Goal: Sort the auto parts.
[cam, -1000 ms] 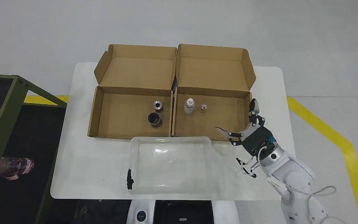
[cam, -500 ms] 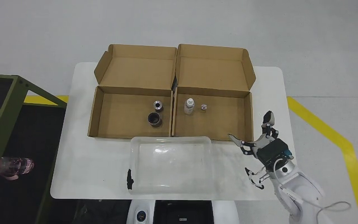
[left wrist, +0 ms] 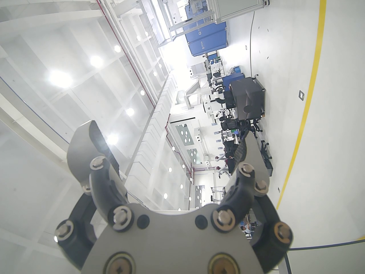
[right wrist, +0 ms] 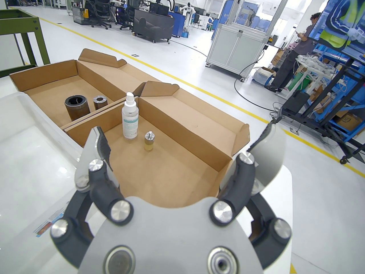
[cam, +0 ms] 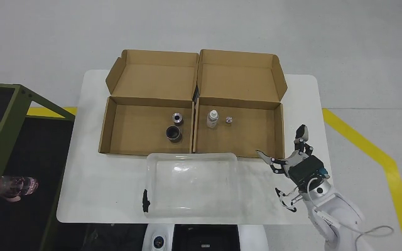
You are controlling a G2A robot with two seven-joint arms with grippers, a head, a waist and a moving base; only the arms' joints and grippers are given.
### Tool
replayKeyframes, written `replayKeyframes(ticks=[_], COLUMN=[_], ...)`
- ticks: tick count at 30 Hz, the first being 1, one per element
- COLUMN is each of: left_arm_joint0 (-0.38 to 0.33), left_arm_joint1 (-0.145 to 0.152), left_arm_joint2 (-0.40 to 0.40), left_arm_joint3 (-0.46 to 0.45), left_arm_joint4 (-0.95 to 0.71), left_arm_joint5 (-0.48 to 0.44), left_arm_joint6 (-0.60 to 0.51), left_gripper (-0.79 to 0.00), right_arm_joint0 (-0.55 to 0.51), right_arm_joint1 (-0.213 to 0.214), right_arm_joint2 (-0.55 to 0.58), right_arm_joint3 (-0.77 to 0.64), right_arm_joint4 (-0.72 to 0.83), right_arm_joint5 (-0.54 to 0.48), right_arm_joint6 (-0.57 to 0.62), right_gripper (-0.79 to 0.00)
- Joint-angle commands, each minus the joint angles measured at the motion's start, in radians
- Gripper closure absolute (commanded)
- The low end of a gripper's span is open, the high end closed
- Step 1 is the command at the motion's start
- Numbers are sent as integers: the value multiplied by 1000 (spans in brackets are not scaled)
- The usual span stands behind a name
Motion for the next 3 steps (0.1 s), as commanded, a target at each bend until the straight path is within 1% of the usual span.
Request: replayKeyframes(ticks=[1,3], left_arm_joint0=[0,0], left_arm_joint1=[0,0], left_arm_joint2=[0,0], left_arm_joint3=[0,0], left_arm_joint4=[0,0], left_arm_joint5=[0,0], left_arm_joint6=[0,0], left_gripper=[-785,-785], right_arm_joint0=[0,0], right_arm_joint1=[0,0], right_arm_joint2=[0,0], right_arm_joint3=[0,0], right_arm_joint4=[0,0], right_arm_joint5=[0,0], right_arm_joint6=[0,0], right_gripper=[-785,-785])
